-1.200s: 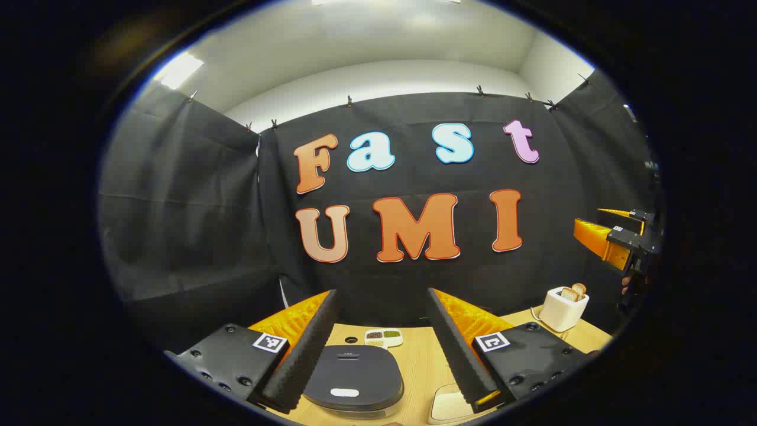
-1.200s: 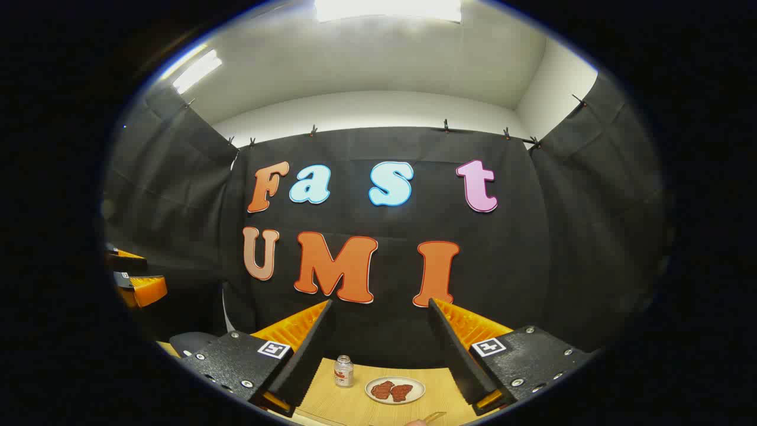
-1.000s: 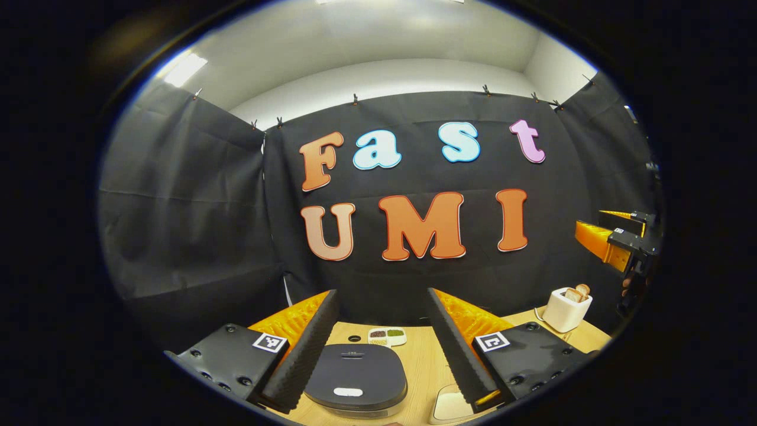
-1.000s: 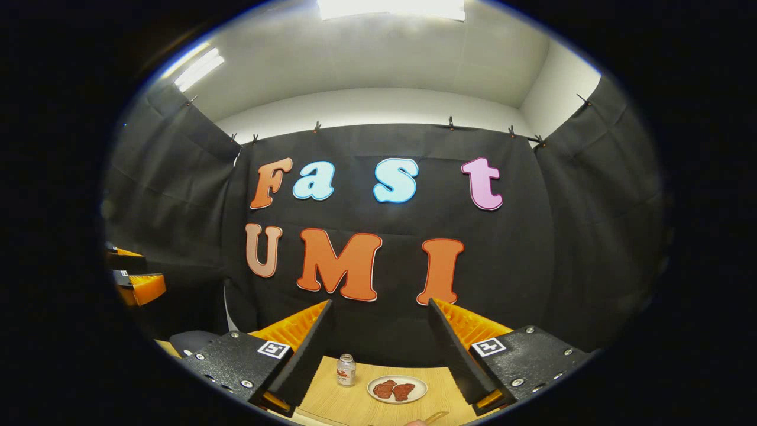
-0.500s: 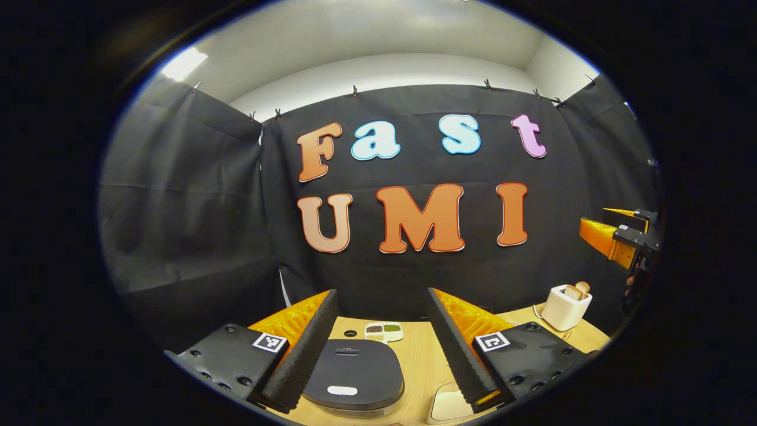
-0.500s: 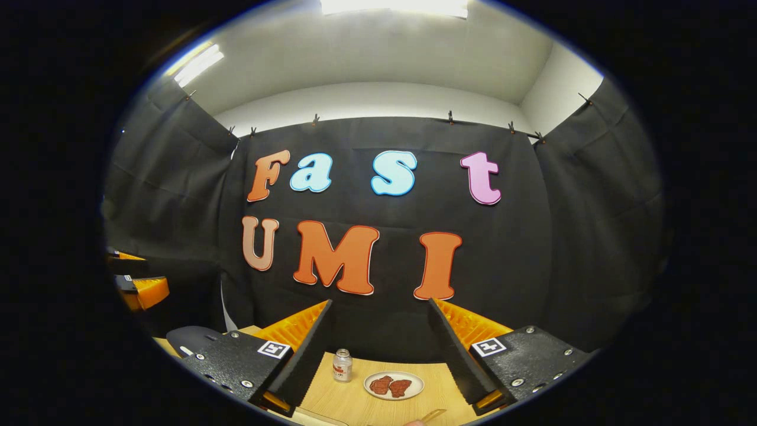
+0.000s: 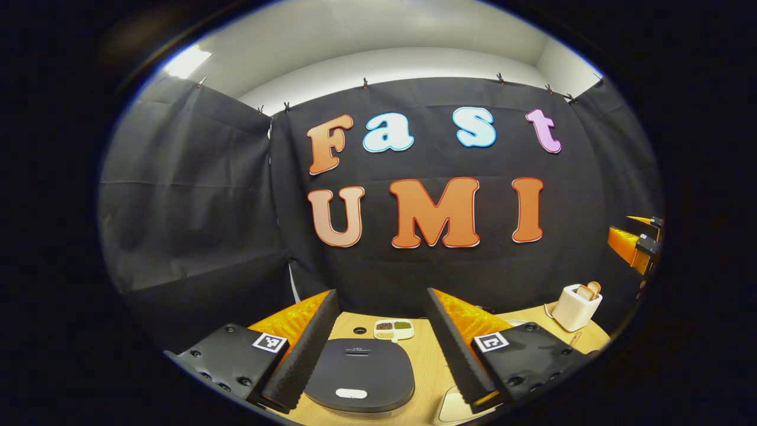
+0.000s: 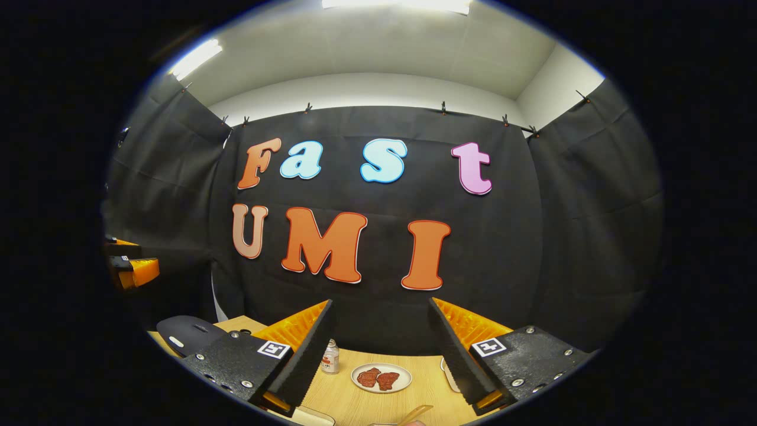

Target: Close the left gripper, press the button to open the rice cooker; take a wooden spoon from the chopstick holder with the right hand, scoop a spoonful of rice and pour it into the rice cooker, then put the wooden spoon back into the chopstick holder.

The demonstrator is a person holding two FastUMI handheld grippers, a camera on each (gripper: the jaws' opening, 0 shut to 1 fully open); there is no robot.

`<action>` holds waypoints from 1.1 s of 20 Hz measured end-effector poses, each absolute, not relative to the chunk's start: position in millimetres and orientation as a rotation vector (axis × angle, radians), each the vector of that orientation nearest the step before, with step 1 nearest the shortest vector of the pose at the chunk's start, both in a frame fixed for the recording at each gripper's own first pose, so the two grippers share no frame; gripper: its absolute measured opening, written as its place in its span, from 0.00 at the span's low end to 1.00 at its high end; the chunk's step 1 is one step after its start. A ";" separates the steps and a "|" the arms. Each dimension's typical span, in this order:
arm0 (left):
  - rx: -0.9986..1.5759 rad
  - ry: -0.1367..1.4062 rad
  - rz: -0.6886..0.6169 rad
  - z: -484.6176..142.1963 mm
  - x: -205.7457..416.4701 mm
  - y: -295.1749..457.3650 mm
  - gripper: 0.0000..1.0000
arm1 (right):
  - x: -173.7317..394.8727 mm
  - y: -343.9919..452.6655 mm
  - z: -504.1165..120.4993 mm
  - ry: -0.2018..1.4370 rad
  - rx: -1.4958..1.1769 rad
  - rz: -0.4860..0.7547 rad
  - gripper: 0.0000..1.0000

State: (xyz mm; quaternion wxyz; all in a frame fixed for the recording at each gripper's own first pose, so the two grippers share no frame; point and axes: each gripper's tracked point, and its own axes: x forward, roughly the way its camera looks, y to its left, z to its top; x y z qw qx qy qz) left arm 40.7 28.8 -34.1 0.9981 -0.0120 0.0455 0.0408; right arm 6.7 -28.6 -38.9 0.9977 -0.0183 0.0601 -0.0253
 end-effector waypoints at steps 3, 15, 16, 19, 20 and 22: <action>-0.071 0.191 0.072 -60.4 50.6 31.1 0.67 | 6.3 -29.7 -53.9 0.171 0.009 -0.061 0.99; -0.415 0.769 0.038 -192.7 76.1 46.5 0.06 | -5.8 -72.1 -90.1 0.267 -0.031 -0.178 0.96; -0.428 0.813 0.043 -201.3 72.9 48.6 0.06 | -9.2 -77.0 -95.3 0.279 -0.032 -0.194 0.96; -0.482 0.983 0.068 -229.4 55.6 53.1 0.06 | -21.4 -95.6 -114.8 0.327 -0.057 -0.242 0.96; -0.503 1.026 0.069 -239.2 53.3 50.8 0.06 | -24.3 -102.0 -121.9 0.348 -0.064 -0.257 0.96; -0.528 1.097 0.076 -252.5 46.7 52.6 0.06 | -30.2 -111.7 -132.3 0.383 -0.062 -0.285 0.96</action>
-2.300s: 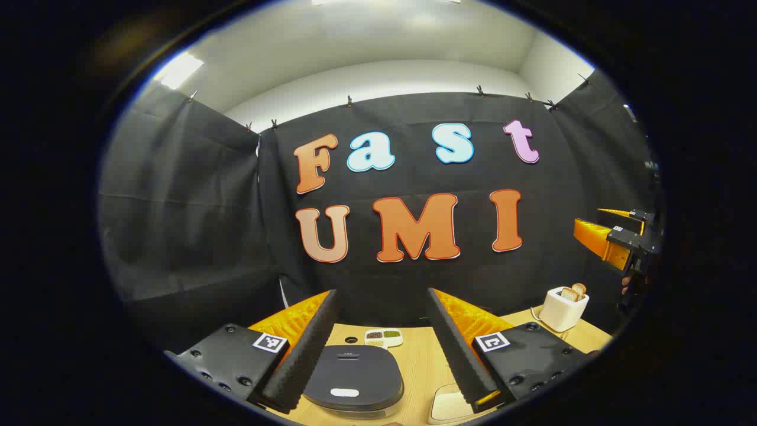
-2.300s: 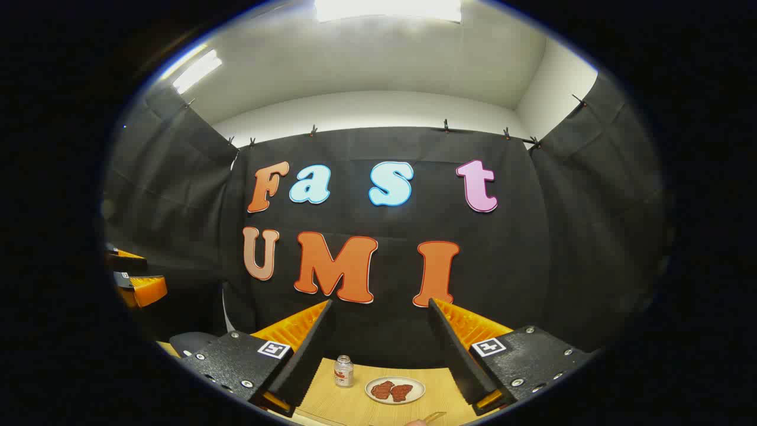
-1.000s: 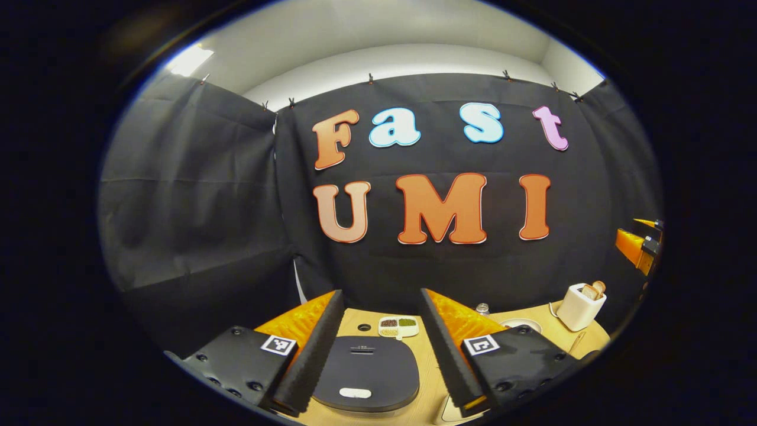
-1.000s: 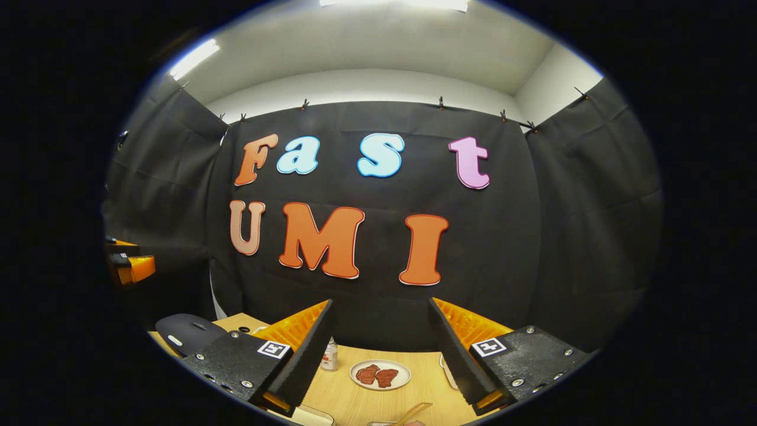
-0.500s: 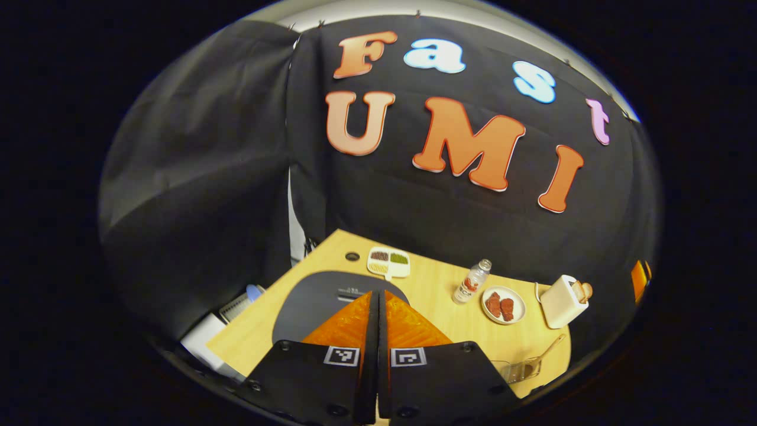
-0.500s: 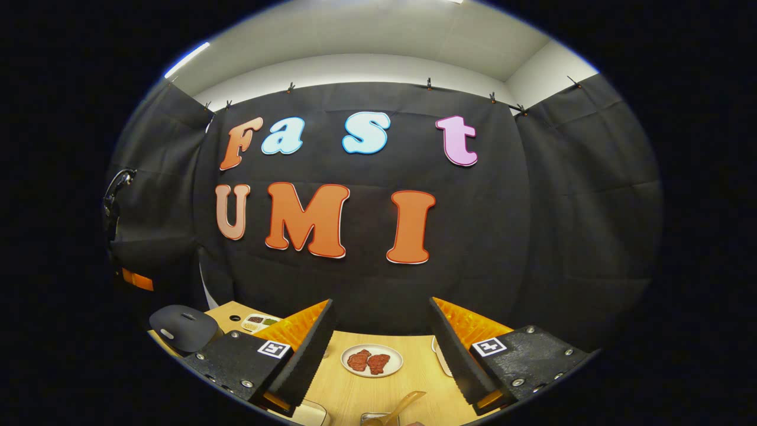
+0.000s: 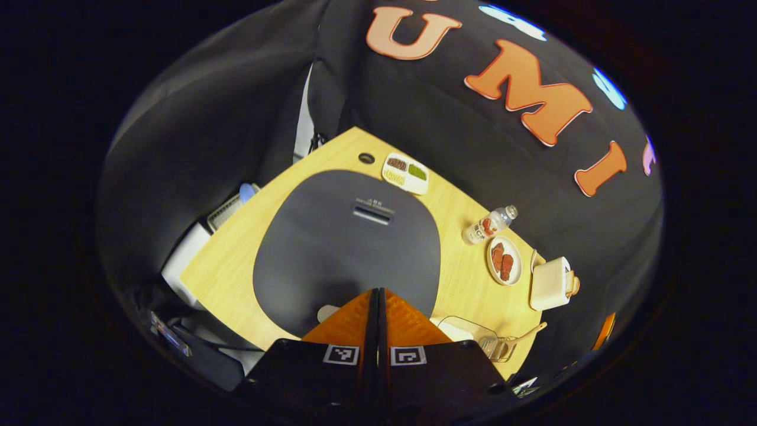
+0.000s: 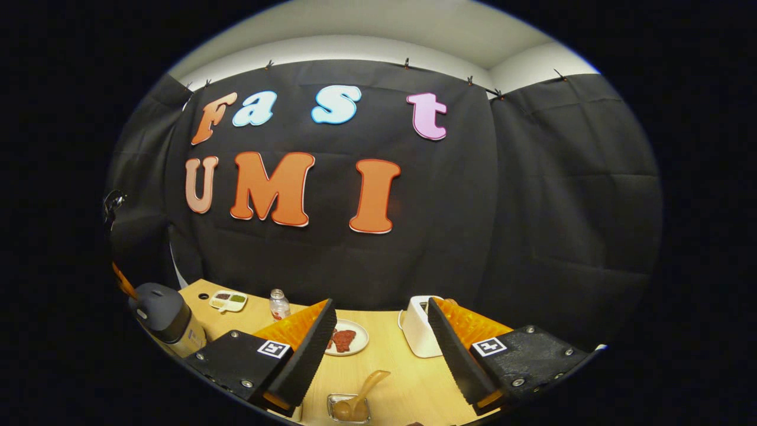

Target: Close the left gripper, press the button to open the rice cooker; take a wooden spoon from the chopstick holder with the right hand, scoop a spoonful of rice and pour it into the rice cooker, then put the wooden spoon back into the chopstick holder.

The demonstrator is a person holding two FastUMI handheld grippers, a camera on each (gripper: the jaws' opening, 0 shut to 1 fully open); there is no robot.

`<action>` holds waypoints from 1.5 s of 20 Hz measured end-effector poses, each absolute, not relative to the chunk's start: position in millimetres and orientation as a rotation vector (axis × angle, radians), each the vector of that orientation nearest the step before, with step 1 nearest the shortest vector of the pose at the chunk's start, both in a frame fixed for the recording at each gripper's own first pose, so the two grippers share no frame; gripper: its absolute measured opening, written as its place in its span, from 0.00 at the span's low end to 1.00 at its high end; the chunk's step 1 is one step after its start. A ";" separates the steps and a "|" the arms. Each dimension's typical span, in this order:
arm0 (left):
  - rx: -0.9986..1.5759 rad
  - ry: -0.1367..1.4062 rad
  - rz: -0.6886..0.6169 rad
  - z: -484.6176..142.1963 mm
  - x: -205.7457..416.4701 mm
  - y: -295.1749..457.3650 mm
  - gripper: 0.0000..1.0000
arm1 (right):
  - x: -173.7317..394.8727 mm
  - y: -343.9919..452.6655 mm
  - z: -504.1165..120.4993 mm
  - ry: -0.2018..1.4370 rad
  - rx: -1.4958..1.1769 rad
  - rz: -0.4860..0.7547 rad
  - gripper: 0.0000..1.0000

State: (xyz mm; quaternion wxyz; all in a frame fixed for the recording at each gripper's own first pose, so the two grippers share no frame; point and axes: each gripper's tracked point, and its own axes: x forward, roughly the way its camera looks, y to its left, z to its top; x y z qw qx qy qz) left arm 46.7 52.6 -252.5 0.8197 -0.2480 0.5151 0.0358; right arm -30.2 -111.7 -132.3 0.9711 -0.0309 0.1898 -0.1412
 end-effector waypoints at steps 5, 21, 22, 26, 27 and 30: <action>-0.586 1.189 0.125 -278.5 31.2 64.3 0.06 | -41.6 -122.1 -158.7 0.461 -0.006 -0.320 0.96; -0.408 0.998 0.094 -226.6 45.6 67.9 0.06 | -53.6 -118.5 -191.1 0.537 0.012 -0.279 0.96; -0.368 0.932 0.086 -208.9 57.0 70.1 0.06 | -54.1 -120.2 -192.4 0.541 0.018 -0.281 0.96; -0.215 0.656 0.090 -142.4 101.8 82.8 0.06 | -61.1 -124.3 -199.0 0.554 0.034 -0.284 0.96; -0.183 0.604 0.101 -131.7 109.9 88.6 0.06 | -62.3 -125.1 -201.2 0.560 0.038 -0.282 0.96; -0.145 0.492 0.141 -108.8 130.5 97.2 0.06 | -68.2 -125.3 -206.4 0.577 0.049 -0.277 0.96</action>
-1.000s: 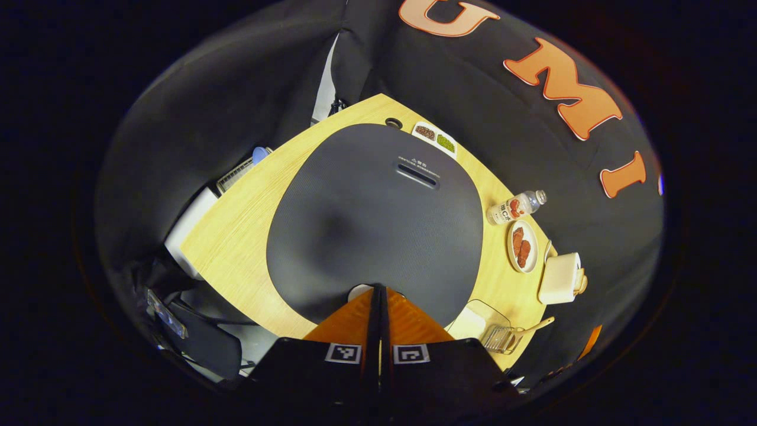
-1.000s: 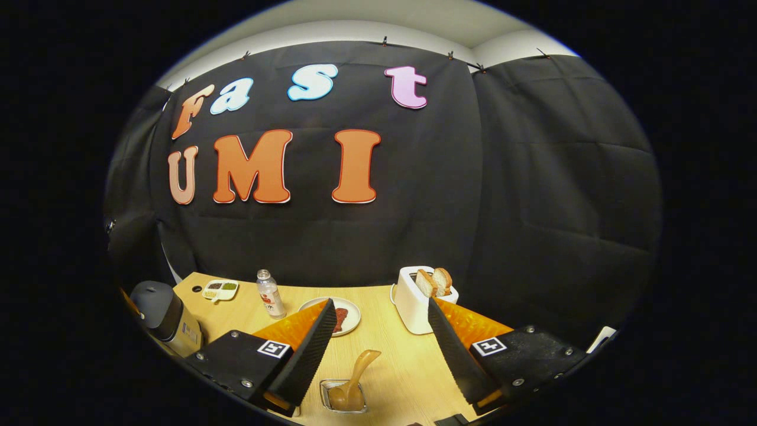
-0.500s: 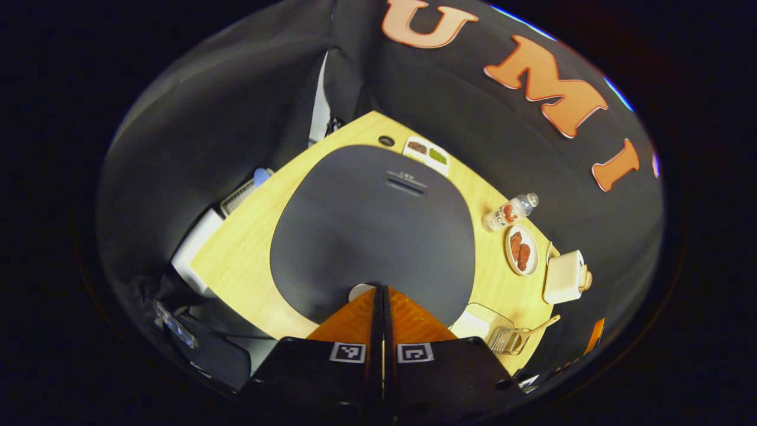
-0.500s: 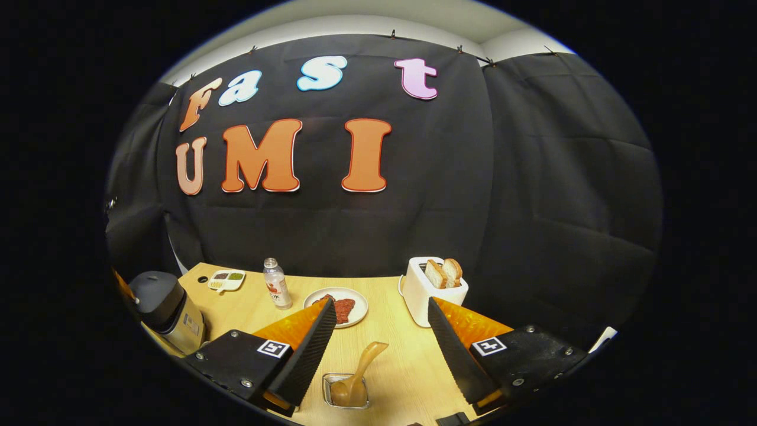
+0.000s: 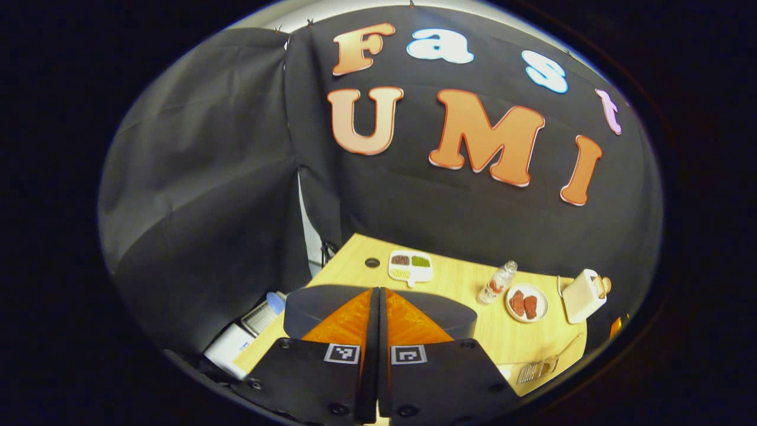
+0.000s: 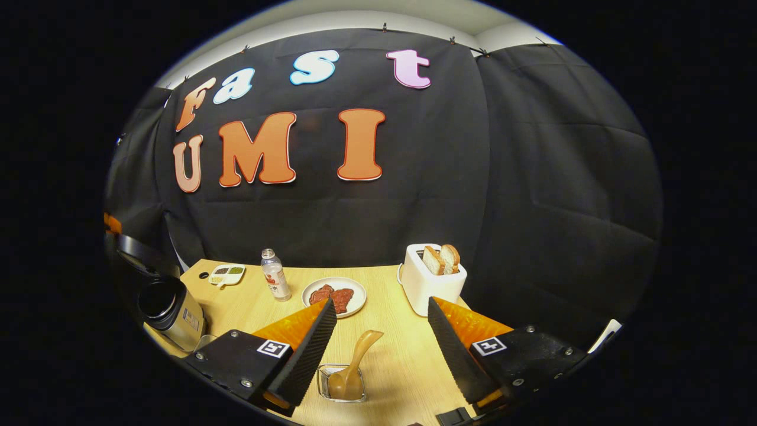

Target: Close the left gripper, press the button to open the rice cooker; take a wooden spoon from the chopstick holder with the right hand, scoop a spoonful of rice and pour it into the rice cooker, then put the wooden spoon back into the chopstick holder.

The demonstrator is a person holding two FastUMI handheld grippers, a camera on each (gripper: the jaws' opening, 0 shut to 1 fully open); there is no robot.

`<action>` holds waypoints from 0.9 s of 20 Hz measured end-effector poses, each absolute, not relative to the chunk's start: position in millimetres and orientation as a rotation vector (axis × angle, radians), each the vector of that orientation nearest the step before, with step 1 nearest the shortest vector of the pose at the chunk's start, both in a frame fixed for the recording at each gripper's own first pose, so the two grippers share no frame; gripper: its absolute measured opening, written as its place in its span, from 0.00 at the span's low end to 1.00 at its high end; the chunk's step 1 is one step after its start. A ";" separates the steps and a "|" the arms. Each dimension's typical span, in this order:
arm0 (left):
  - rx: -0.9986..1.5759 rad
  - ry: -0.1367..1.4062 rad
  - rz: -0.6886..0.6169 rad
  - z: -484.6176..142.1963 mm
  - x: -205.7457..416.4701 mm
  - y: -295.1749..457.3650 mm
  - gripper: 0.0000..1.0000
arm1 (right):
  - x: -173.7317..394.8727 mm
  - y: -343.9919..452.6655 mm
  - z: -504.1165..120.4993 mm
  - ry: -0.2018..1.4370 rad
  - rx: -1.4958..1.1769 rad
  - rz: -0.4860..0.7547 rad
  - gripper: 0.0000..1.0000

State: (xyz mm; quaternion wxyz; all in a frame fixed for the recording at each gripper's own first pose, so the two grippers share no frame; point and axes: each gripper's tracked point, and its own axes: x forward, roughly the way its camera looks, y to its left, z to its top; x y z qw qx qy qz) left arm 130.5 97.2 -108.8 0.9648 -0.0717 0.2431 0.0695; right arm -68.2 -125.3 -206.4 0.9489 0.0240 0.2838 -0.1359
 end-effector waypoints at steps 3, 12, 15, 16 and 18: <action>-0.065 0.403 0.125 -86.7 133.0 93.2 0.06 | -75.0 -124.8 -214.2 0.598 0.058 -0.263 0.96; 0.005 0.140 0.069 -24.9 78.1 60.8 0.38 | -87.1 -106.4 -277.1 0.765 0.115 -0.166 0.96; 0.011 0.128 0.067 -29.6 55.3 52.4 0.63 | -85.5 -97.7 -304.5 0.845 0.145 -0.116 0.96; 0.011 0.134 0.073 -33.8 47.8 50.1 0.72 | -84.2 -96.2 -312.8 0.871 0.154 -0.101 0.96; 0.015 0.147 0.103 -41.1 35.6 53.1 0.78 | -81.1 -94.8 -333.5 0.932 0.170 -0.078 0.95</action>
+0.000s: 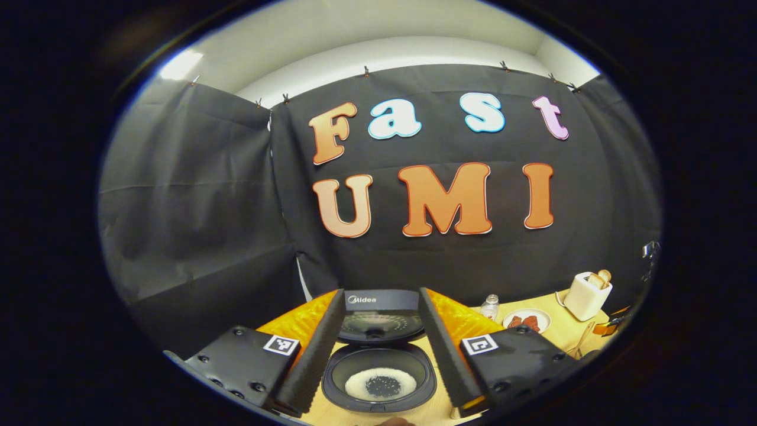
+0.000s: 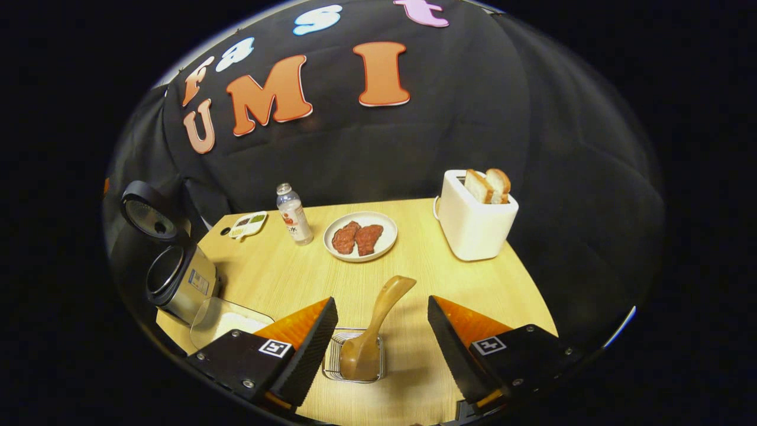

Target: Close the left gripper, press the button to open the rice cooker; take a wooden spoon from the chopstick holder with the right hand, scoop a spoonful of rice and pour it into the rice cooker, then put the wooden spoon back into the chopstick holder.

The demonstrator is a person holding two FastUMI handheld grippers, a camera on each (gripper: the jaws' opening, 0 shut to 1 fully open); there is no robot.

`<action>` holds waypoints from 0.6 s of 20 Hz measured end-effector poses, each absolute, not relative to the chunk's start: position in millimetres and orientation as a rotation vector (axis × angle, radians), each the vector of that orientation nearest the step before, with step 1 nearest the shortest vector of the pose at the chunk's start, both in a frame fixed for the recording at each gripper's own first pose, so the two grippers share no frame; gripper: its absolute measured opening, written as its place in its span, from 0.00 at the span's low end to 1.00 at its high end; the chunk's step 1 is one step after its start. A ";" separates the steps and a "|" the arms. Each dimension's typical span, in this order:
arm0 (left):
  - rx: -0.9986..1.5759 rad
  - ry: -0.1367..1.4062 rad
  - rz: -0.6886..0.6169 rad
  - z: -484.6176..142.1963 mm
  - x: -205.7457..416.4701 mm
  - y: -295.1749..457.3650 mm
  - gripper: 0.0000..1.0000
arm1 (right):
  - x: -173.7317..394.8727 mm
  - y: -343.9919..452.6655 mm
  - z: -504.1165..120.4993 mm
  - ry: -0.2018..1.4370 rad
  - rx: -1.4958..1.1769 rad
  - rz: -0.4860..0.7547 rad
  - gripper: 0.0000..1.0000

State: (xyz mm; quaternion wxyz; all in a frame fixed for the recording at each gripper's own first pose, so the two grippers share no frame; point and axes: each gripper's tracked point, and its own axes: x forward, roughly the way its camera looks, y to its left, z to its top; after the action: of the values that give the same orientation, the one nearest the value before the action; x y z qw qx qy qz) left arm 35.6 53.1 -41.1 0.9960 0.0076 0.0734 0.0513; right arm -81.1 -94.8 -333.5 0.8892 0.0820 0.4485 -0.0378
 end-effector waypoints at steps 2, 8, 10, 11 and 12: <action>0.017 0.160 0.123 -46.5 24.1 52.8 0.84 | -82.3 -95.1 -349.2 0.984 0.194 -0.063 0.93; 0.024 0.199 0.158 -58.5 5.6 47.7 0.90 | -72.4 -93.0 -393.1 1.081 0.285 -0.053 0.73; 0.026 0.205 0.158 -58.7 2.3 44.9 0.90 | -73.5 -96.3 -405.5 1.101 0.273 -0.061 0.65; 0.026 0.210 0.159 -61.1 0.9 43.4 0.90 | -73.0 -93.8 -407.4 1.104 0.281 -0.052 0.57; 0.028 0.217 0.159 -62.7 -0.1 43.0 0.90 | -71.8 -92.3 -411.5 1.105 0.290 -0.051 0.51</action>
State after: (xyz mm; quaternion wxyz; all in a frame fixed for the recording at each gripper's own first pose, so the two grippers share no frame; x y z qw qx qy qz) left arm -0.1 43.0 -62.7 0.9909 0.0138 0.1080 0.0791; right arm -71.8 -92.3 -411.5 0.8410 0.1374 0.5228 -0.0240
